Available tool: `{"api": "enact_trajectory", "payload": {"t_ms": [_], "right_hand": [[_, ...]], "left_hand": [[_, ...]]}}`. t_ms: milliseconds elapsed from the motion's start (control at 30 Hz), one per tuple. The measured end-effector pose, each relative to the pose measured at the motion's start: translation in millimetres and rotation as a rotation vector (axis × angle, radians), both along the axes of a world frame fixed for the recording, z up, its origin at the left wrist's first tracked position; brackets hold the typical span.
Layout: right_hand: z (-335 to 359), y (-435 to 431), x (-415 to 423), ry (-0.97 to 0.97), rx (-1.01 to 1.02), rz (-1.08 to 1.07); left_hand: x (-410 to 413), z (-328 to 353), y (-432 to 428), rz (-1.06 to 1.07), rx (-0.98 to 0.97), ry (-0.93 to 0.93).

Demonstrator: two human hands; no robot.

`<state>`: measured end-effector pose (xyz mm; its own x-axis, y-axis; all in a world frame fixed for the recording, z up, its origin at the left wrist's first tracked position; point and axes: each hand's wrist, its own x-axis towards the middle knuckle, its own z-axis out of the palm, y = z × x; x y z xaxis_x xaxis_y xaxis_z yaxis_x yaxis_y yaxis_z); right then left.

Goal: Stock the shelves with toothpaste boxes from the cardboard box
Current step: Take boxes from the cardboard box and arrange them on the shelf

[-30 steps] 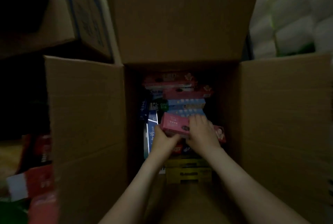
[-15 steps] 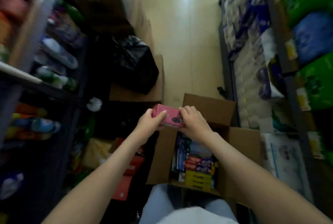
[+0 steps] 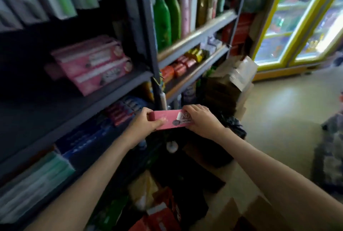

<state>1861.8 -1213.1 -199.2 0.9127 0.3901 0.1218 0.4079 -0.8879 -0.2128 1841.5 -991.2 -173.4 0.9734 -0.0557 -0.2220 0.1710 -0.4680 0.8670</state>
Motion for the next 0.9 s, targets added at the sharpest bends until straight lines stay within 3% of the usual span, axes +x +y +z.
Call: {"api": "enact_trajectory", "payload": {"t_ms": [67,200,367,500,600,733,900], "right_hand": [[21,35,25,-0.09,-0.011,0.103],[59,101,65,-0.276,0.018,0.27],[94,156,91,-0.45,0.094,0.401],[113,177,120,-0.55,0.101,0.344],[116,188,135,-0.497,0.086,0.211],[110,197,148,-0.222,0.293,-0.047],[103,212,158,0.002,0.515,-0.097]], "left_hand": [[5,32,41,0.006,0.201,-0.085],[-1,85,100,0.129,0.299,-0.199],[-12,125,154,0.315,0.256,-0.382],[4,123,175,0.418,0.199,-0.495],[23,109,181,0.448,0.109,-0.511],[49,87,182,0.473,0.054,-0.519],[69,59,172,0.545,0.014,-0.584]]}}
